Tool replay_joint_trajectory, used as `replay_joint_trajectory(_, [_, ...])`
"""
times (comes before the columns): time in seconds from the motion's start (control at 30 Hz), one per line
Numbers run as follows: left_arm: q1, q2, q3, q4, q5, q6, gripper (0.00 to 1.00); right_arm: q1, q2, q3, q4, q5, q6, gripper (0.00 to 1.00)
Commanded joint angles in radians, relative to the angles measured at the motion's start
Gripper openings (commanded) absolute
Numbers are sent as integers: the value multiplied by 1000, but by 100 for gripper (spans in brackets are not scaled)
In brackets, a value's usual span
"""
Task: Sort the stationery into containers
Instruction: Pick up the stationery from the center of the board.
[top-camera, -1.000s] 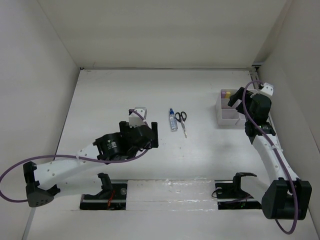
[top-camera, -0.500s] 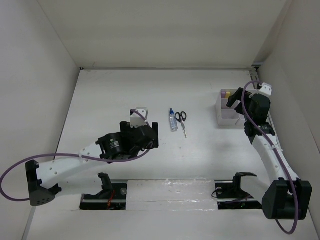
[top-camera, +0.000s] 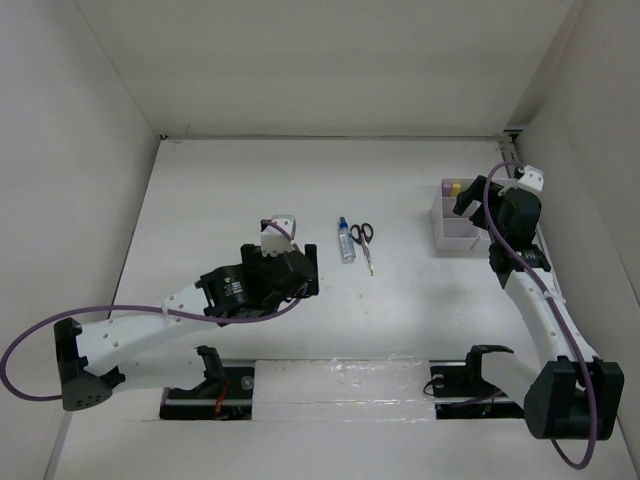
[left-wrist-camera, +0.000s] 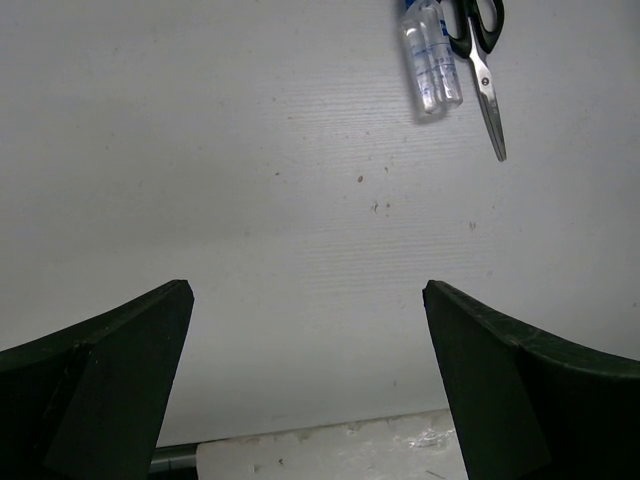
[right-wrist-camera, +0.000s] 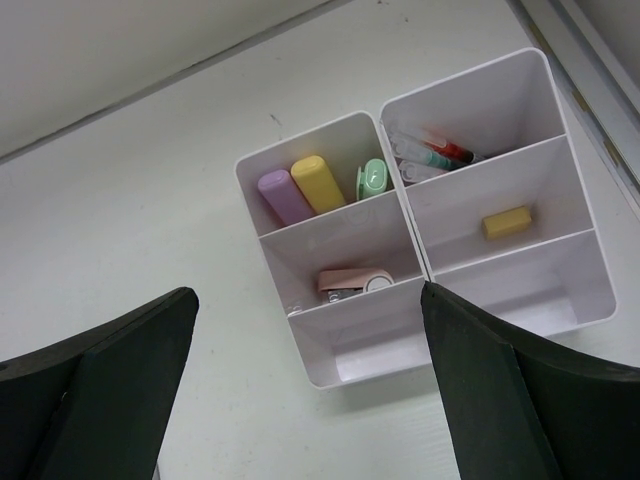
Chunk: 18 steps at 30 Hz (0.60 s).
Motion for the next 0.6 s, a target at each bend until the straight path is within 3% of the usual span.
replay_joint_trajectory(0.0, [1,-2,34,-22,-29,-51,99,9,-28,14,-5,2,-3,100])
replay_joint_trajectory(0.3, [1,27,34,-43,-60,-111,99,52,-37,34,-85,83,68,100])
replay_joint_trajectory(0.47, [44,36,24,-43,-37,-160,99,52,-28,65,-105,-73,28,100])
replay_joint_trajectory(0.57, [44,36,24,-80,-47,-246,99,98,-39,65,-105,-83,3,100])
